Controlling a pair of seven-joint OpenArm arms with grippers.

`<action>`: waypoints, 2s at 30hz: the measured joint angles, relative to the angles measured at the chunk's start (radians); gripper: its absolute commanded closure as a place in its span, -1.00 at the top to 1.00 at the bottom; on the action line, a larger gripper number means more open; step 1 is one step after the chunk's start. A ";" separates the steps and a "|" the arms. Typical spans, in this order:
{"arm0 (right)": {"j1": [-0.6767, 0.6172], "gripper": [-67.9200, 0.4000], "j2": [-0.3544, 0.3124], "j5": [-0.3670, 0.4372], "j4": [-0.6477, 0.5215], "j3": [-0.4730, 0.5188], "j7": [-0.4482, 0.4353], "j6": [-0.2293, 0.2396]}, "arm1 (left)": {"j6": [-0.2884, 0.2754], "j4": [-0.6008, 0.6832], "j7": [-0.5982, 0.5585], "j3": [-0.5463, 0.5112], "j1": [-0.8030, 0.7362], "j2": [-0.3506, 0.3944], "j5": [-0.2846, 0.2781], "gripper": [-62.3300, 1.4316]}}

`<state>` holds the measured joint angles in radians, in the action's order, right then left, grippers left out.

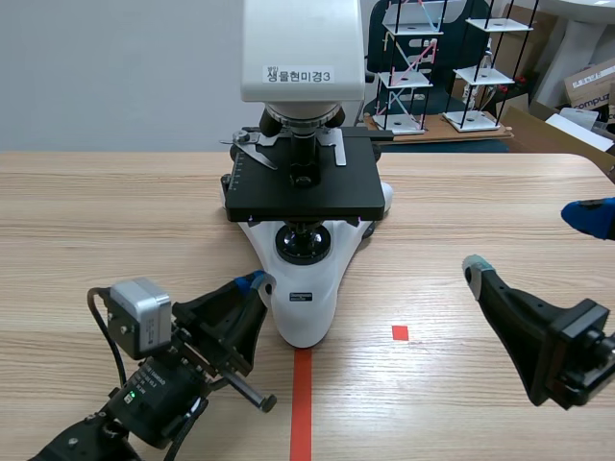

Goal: Return to the home posture

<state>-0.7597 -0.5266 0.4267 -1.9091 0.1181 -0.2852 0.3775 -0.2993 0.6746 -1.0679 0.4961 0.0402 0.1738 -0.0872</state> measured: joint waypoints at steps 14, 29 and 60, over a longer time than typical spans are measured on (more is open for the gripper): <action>0.000 1.00 0.000 0.000 0.000 0.000 0.003 0.000 | 0.000 0.515 0.254 -0.136 -0.366 0.282 -0.007 0.07; 0.000 1.00 0.000 0.000 0.000 0.000 0.003 0.000 | -0.011 0.964 0.558 -0.382 -0.661 0.562 -0.180 0.75; 0.000 1.00 0.000 0.000 0.000 0.000 0.003 0.000 | 0.001 1.074 0.624 -0.537 -0.779 0.624 -0.246 1.00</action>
<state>-0.7597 -0.5266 0.4267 -1.9091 0.1181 -0.2821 0.3775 -0.2985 1.7485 -0.4442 -0.0406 -0.7391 0.7975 -0.3336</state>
